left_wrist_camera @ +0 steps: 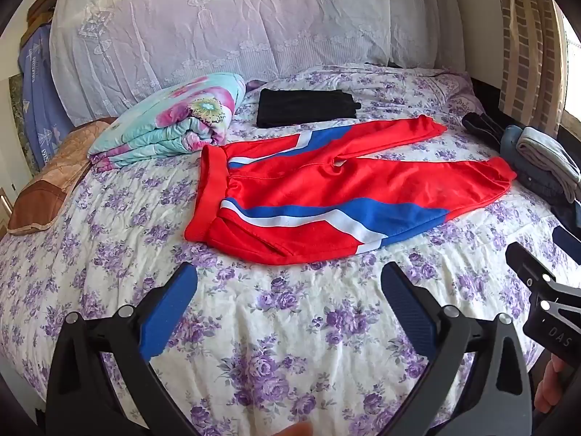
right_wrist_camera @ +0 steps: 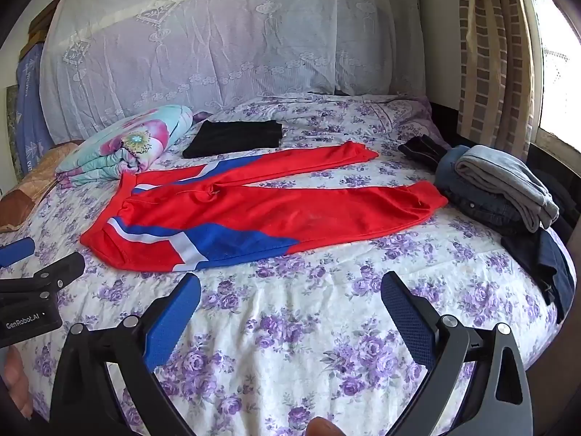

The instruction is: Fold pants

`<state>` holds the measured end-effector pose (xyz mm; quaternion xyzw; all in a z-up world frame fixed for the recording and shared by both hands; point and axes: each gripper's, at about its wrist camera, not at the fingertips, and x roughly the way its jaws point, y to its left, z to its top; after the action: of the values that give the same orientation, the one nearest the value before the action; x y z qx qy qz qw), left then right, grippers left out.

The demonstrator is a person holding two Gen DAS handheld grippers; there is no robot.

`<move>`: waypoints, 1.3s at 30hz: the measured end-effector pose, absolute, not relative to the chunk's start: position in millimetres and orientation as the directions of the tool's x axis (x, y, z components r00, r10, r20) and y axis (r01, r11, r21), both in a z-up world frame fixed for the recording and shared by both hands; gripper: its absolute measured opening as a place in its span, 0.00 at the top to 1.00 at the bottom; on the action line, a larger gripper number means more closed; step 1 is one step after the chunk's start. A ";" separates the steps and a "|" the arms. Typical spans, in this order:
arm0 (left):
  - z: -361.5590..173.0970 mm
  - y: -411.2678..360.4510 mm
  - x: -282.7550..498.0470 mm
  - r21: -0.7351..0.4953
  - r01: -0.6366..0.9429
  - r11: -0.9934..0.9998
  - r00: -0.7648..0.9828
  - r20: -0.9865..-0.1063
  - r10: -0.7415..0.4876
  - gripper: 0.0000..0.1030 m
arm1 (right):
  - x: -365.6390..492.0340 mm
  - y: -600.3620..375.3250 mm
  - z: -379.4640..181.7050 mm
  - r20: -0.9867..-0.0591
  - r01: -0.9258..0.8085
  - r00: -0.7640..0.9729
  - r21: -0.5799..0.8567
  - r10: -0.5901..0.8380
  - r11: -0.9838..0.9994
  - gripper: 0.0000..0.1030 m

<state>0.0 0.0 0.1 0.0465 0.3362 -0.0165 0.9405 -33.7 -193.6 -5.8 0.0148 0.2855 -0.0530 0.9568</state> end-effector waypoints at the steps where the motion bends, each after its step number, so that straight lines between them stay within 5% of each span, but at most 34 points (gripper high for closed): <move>1: -0.1 -0.1 0.0 0.079 0.062 0.995 0.773 -0.635 0.002 0.04 | -33.4 -193.3 -6.0 -0.549 0.108 0.831 -0.003 -0.092 0.994 0.03; 39: 0.0 -0.4 -0.1 0.080 0.063 0.995 0.772 -0.636 0.002 0.04 | -32.7 -187.7 -9.8 -0.551 0.101 0.830 -0.002 -0.086 0.995 0.03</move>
<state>-0.1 -0.4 0.0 0.0483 0.3373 -0.0162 0.9400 -32.7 -187.7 -9.8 0.0135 0.2875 -0.0489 0.9564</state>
